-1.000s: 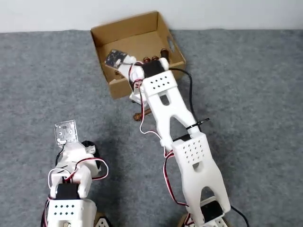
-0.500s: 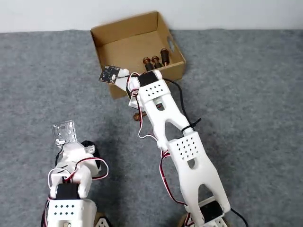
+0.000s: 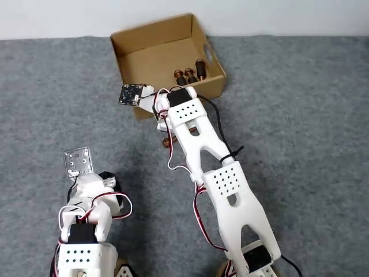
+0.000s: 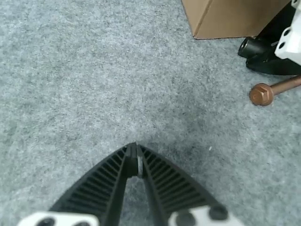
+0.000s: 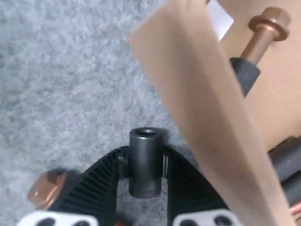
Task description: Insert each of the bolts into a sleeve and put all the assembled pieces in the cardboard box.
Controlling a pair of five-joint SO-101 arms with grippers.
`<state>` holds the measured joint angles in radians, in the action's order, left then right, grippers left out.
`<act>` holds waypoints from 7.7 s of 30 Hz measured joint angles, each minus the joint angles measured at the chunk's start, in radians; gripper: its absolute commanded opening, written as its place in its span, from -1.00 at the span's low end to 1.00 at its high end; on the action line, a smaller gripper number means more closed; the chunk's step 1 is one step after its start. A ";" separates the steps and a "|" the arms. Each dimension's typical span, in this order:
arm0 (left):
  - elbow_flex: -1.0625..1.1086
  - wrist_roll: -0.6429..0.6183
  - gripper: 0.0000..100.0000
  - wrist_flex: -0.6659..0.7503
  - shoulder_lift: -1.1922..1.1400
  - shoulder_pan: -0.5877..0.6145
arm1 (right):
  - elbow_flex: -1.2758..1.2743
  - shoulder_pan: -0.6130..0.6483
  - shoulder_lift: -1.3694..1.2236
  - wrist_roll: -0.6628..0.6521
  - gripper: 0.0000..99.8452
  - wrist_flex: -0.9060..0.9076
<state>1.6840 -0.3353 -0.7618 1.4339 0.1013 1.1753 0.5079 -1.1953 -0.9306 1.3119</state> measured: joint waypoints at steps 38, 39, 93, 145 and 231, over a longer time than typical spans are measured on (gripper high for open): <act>0.000 0.000 -0.99 0.000 0.000 0.000 | -0.164 -0.032 0.738 1.171 -0.98 0.442; 0.000 0.000 -0.99 0.000 0.000 0.000 | -0.236 -0.035 0.790 1.204 -0.98 0.442; -1.993 0.713 -0.63 -0.862 -1.824 -0.305 | -1.711 -0.585 2.398 1.412 -0.98 0.443; -1.849 0.109 -0.99 -0.967 -1.791 -0.460 | -1.711 -0.585 2.415 1.412 -0.98 0.443; -1.405 1.493 -0.53 -0.671 -1.583 -0.147 | -1.711 -0.585 2.415 1.384 -0.98 0.443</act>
<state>0.2785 1.1577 -1.4323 -0.1496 -0.0460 -0.5355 -0.0767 1.2198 0.4534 1.7553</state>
